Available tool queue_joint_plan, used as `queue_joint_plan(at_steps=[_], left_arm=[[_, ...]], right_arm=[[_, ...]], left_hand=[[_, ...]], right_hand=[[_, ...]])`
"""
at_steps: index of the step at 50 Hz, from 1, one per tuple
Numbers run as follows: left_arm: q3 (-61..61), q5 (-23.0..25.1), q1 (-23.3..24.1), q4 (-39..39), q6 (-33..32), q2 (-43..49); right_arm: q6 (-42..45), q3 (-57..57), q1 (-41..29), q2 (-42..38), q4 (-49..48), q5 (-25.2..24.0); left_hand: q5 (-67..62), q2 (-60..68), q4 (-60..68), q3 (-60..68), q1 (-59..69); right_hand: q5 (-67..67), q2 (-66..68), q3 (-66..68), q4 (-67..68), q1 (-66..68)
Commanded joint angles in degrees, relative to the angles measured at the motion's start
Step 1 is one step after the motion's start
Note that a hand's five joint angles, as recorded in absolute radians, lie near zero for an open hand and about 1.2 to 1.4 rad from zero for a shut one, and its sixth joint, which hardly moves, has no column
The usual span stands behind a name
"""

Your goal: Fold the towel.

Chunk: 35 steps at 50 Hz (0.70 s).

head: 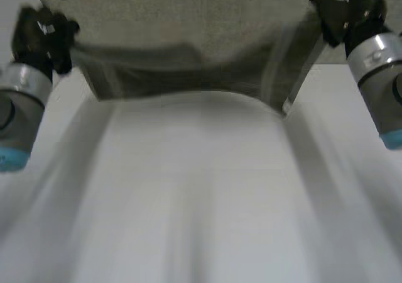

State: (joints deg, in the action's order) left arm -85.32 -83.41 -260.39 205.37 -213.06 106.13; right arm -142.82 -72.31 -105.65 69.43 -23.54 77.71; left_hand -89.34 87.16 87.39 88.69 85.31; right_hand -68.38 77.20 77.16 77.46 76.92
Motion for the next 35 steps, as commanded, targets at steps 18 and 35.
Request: queue_joint_plan(at_steps=[18, 35], left_arm=[[-31.57, 12.74, -8.74, 0.12, -17.04, -2.59], [-33.60, 12.22, -8.91, 0.03, -18.01, -0.40]], right_arm=[[5.71, -23.75, 4.58, 4.22, 15.72, -1.42], [5.71, -24.98, 4.58, 2.64, 14.40, -0.98]], left_hand=[[19.34, -7.16, -7.39, -8.69, -5.31], [41.52, -29.34, -29.58, -30.87, -27.49]], right_hand=[[-1.62, 2.80, 2.84, 2.54, 3.08], [-1.62, 2.80, 2.84, 2.54, 3.08]])
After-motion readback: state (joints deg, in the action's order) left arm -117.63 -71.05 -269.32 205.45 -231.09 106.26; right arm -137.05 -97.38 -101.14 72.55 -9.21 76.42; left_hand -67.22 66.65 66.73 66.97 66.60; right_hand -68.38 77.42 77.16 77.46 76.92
